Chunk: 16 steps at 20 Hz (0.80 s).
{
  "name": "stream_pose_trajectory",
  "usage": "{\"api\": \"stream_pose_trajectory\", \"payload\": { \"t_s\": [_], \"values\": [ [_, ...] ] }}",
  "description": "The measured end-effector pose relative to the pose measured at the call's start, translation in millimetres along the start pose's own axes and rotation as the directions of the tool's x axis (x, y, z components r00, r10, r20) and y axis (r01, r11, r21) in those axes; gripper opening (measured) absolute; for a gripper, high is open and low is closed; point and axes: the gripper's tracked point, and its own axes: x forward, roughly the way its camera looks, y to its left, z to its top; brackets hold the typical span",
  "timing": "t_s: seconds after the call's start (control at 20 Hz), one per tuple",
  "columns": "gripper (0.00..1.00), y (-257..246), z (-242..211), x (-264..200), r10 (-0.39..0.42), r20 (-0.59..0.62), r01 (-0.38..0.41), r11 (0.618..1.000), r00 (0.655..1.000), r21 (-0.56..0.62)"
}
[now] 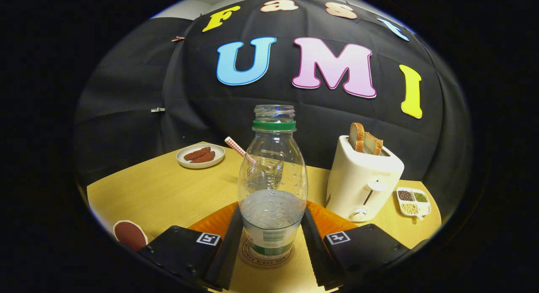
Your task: Take the bottle from table, then pour the juice into the cup, finally place the bottle on the coaster
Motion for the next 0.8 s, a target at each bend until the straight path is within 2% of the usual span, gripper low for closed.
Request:
{"api": "stream_pose_trajectory", "payload": {
  "t_s": [0.3,0.55,0.65,0.7,0.8],
  "values": [
    [0.78,-5.0,-4.1,6.5,-0.01,0.0,0.01,1.0,1.0,0.027],
    [0.8,-0.5,-13.7,5.2,0.016,-0.035,-0.014,0.999,0.999,0.051],
    [0.91,0.1,-15.1,5.2,0.017,-0.037,-0.015,0.999,0.999,0.049],
    [0.99,1.2,-15.1,5.6,0.02,-0.034,-0.018,0.998,0.999,0.053],
    [1.0,0.9,-16.1,5.6,0.017,-0.037,-0.015,0.998,0.999,0.056]
  ]
}}
